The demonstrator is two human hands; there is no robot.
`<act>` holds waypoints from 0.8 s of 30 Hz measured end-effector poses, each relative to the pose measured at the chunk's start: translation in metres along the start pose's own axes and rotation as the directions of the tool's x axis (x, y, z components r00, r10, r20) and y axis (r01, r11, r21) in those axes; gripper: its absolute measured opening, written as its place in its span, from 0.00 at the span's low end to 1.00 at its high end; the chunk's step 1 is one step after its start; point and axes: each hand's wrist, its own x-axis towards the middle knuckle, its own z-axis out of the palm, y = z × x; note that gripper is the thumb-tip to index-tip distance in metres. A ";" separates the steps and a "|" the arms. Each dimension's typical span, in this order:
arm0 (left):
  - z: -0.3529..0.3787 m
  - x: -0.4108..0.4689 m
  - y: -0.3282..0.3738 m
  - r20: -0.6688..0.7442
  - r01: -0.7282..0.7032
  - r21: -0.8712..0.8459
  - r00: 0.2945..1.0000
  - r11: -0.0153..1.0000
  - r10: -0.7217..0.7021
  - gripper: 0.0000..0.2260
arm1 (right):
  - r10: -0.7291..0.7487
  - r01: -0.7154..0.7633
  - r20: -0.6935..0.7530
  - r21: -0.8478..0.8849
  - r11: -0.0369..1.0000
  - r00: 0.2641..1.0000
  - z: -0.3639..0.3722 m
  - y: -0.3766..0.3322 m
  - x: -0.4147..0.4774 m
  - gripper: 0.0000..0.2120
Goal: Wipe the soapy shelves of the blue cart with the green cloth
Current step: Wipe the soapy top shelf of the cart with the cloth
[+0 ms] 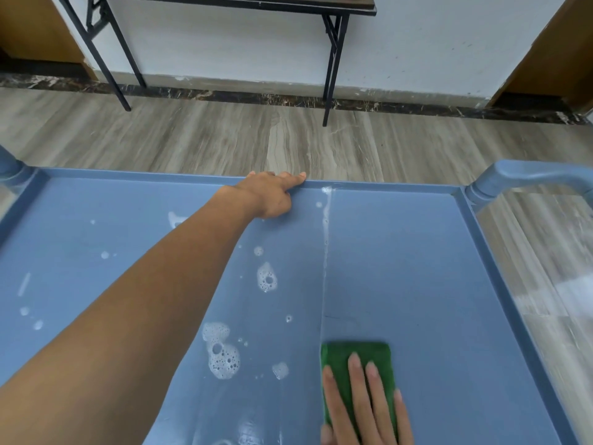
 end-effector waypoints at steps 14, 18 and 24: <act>-0.002 0.009 -0.010 0.020 -0.004 -0.066 1.000 0.998 0.005 0.27 | 0.035 -0.076 0.246 0.157 0.985 0.969 0.049 0.024 0.248 0.27; 0.002 0.005 -0.009 -0.002 -0.045 -0.010 0.999 0.999 0.045 0.27 | 0.042 -0.074 0.231 0.132 0.988 0.972 0.055 0.021 0.251 0.27; 0.020 -0.001 -0.021 -0.073 -0.001 0.075 0.997 0.997 0.007 0.27 | -0.105 0.079 0.192 0.139 0.987 0.976 0.053 0.008 0.233 0.28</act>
